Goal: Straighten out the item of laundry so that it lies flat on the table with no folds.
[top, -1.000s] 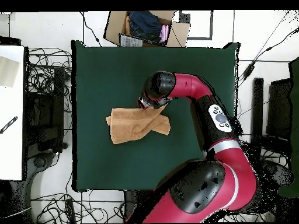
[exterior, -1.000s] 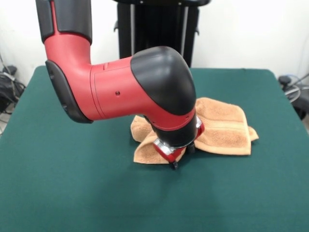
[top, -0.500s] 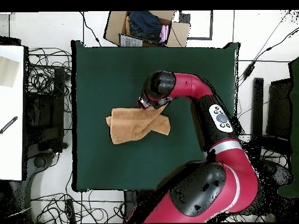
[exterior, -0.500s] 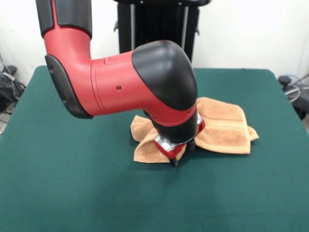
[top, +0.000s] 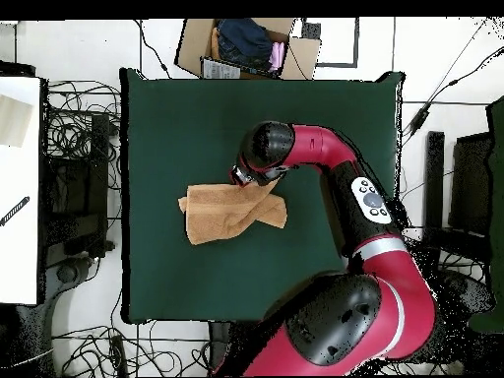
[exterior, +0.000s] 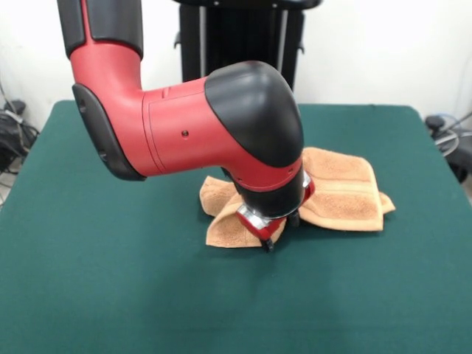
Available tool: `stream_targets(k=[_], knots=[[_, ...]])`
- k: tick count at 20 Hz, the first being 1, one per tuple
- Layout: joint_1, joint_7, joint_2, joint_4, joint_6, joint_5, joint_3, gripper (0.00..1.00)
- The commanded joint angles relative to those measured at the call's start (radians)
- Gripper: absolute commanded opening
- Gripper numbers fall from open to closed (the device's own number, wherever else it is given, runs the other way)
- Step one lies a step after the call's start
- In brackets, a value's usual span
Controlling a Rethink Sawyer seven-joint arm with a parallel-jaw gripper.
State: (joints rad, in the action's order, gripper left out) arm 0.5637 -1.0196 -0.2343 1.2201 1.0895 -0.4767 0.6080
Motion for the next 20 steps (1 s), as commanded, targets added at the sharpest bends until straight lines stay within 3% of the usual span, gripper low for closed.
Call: stream_targets(k=[1, 20], knots=[[-0.006, -0.046, 0.007, 0.035, -0.002, -0.01, -0.061, 1.0], [0.002, -0.042, -0.002, 0.047, 0.003, -0.008, -0.062, 1.0]])
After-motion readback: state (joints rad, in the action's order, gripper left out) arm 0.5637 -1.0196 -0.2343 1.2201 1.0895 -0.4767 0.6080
